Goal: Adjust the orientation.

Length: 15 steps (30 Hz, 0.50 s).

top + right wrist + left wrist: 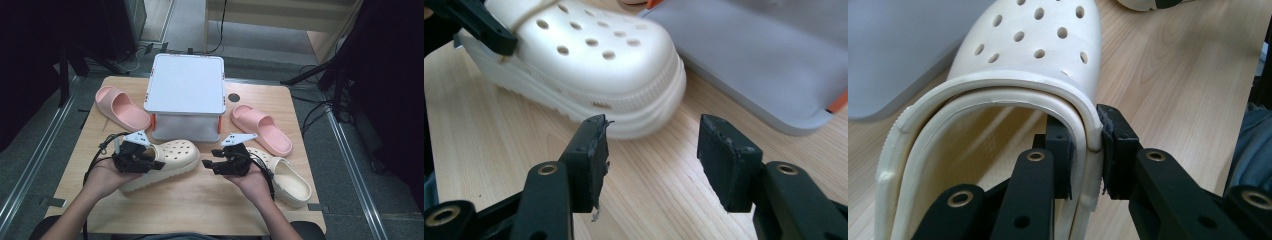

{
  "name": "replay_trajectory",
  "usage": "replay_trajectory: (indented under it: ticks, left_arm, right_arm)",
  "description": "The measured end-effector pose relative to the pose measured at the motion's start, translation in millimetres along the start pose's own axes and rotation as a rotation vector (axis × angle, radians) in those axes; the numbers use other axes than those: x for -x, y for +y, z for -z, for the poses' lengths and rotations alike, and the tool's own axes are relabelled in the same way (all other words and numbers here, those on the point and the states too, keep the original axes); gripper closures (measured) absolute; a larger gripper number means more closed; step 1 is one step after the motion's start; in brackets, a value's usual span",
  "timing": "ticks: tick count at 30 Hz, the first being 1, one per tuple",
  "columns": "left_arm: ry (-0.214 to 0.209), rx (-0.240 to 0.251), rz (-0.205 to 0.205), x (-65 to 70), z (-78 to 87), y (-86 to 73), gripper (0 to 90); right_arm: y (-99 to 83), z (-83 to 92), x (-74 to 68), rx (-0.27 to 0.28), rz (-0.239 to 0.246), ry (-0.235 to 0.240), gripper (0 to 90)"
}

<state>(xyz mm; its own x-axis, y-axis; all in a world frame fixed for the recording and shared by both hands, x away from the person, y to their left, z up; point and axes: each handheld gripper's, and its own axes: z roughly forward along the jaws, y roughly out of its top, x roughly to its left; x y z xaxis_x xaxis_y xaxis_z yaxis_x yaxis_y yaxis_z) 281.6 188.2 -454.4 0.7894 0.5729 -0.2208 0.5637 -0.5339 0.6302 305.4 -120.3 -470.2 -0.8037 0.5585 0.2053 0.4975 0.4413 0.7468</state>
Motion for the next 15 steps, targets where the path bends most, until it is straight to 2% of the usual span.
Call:
replay_trajectory:
  ticks: [7, 10, 11, 15]
  left_arm:
    - [-0.005, -0.034, -0.048, 11.0, -24.8, 14.3, 76.8]
    - [-0.014, -0.032, -0.054, 12.1, -29.5, 14.5, 76.4]
    - [-0.017, -0.024, -0.068, 12.5, -31.9, 13.7, 76.5]
    - [-0.03, -0.024, -0.071, 11.6, -34.9, 12.1, 76.3]
  right_arm:
    - [-7.6, 8.9, 0.4, 0.01, -0.025, -0.031, 46.7]
    - [-9.1, 10.1, -0.1, 0.01, -0.023, -0.036, 46.7]
    - [-10.4, 10.8, -1.1, 0.009, -0.028, -0.039, 46.8]
    - [-12.2, 10.9, -2.7, 0.004, -0.025, -0.041, 46.9]
